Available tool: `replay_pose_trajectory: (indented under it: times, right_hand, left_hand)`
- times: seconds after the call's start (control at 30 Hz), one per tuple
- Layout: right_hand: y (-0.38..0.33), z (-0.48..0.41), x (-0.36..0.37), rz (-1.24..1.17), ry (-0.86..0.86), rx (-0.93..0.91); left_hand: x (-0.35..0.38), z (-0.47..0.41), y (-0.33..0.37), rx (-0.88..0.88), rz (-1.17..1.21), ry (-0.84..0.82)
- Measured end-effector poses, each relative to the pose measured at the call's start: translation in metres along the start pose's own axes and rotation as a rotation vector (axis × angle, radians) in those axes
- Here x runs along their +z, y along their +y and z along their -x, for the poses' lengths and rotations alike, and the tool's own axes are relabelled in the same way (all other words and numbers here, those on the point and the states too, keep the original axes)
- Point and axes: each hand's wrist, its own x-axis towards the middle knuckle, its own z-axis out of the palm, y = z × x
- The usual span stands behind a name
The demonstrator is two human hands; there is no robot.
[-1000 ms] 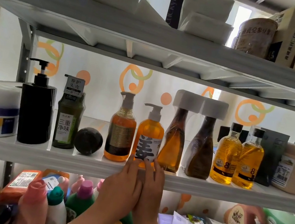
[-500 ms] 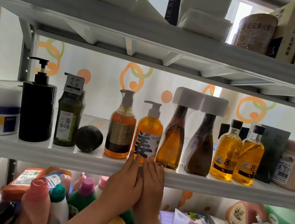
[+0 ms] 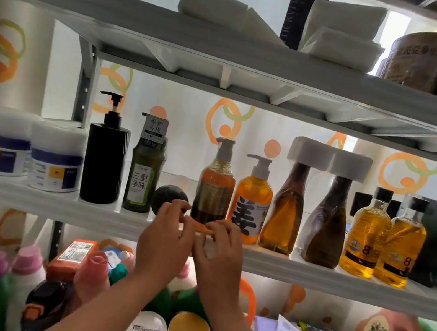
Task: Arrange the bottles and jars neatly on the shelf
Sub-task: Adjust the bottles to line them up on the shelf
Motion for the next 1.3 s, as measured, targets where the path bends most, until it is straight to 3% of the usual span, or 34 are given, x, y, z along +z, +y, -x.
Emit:
replay_pose_trajectory:
  times: [0.17, 0.27, 0.43, 0.67, 0.9, 1.3]
  right_hand:
    - [-0.034, -0.016, 0.018, -0.282, 0.004, 0.138]
    - [-0.051, -0.028, 0.029, -0.214, -0.055, 0.166]
    - [-0.062, -0.047, 0.041, -0.005, -0.189, 0.208]
    - [-0.064, -0.058, 0.045, 0.024, -0.146, 0.163]
    - [-0.060, -0.045, 0.051, -0.097, -0.035, 0.176]
    - [-0.053, -0.034, 0.056, -0.026, 0.049, 0.048]
  left_hand:
    - [-0.035, -0.023, -0.021, -0.115, -0.122, -0.019]
    - [-0.046, -0.029, -0.027, -0.106, -0.273, -0.102]
    - [-0.053, -0.038, -0.032, -0.076, -0.327, -0.232]
    - [-0.047, -0.053, -0.031, -0.140, -0.170, -0.417]
    - [-0.038, -0.045, -0.038, -0.048, -0.120, -0.355]
    - [-0.039, -0.022, -0.053, 0.036, -0.054, -0.283]
